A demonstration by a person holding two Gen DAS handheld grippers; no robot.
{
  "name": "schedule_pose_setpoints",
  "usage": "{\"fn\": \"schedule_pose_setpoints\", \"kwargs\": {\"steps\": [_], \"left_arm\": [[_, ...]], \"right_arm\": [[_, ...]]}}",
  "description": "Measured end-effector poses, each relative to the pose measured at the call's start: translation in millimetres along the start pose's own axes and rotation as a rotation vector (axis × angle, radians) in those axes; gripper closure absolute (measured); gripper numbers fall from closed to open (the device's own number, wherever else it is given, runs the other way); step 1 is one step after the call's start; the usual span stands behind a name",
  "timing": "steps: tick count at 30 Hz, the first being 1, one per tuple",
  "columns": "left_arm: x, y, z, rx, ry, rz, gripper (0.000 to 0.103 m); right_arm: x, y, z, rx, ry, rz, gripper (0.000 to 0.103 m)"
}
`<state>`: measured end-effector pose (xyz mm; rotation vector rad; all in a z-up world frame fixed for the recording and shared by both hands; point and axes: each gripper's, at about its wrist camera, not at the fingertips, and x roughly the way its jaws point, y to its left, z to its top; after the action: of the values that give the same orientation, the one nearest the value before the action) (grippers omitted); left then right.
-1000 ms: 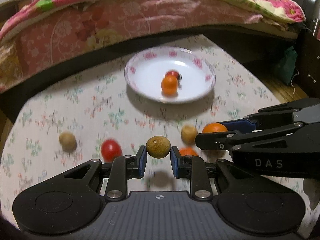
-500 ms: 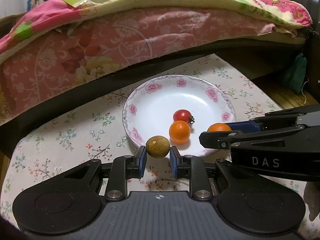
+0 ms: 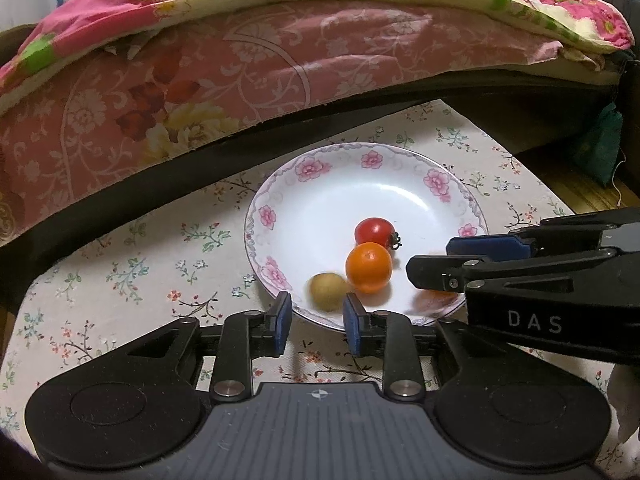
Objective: Organize fruits
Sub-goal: 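Carry both fruits to the white plate and open both grippers, then withdraw both grippers from the plate toward the remaining fruits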
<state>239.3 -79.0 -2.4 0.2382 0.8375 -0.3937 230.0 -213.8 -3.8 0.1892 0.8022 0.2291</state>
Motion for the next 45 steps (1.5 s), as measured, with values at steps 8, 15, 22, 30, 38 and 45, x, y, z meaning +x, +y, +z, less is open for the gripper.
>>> {"fn": "schedule_pose_setpoints", "kwargs": {"steps": [8, 15, 22, 30, 38, 45], "left_arm": [[-9, 1, 0, 0.007, -0.015, 0.008, 0.06], [-29, 5, 0, 0.007, -0.032, 0.015, 0.059], [-51, 10, -6, 0.002, -0.042, 0.012, 0.058], [-73, 20, -27, -0.03, -0.027, -0.01, 0.056], [-86, 30, -57, -0.034, 0.021, -0.009, 0.055], [-89, 41, -81, -0.052, 0.061, -0.009, 0.053]], "right_arm": [[-4, 0, 1, 0.008, -0.006, 0.005, 0.074], [-19, 9, 2, -0.001, -0.029, 0.026, 0.073], [-31, 23, -6, -0.024, -0.021, 0.043, 0.073], [-45, 37, -19, -0.039, 0.0, 0.067, 0.073], [-55, 60, -46, -0.072, 0.058, 0.116, 0.073], [-54, 74, -64, -0.098, 0.105, 0.142, 0.073]]}}
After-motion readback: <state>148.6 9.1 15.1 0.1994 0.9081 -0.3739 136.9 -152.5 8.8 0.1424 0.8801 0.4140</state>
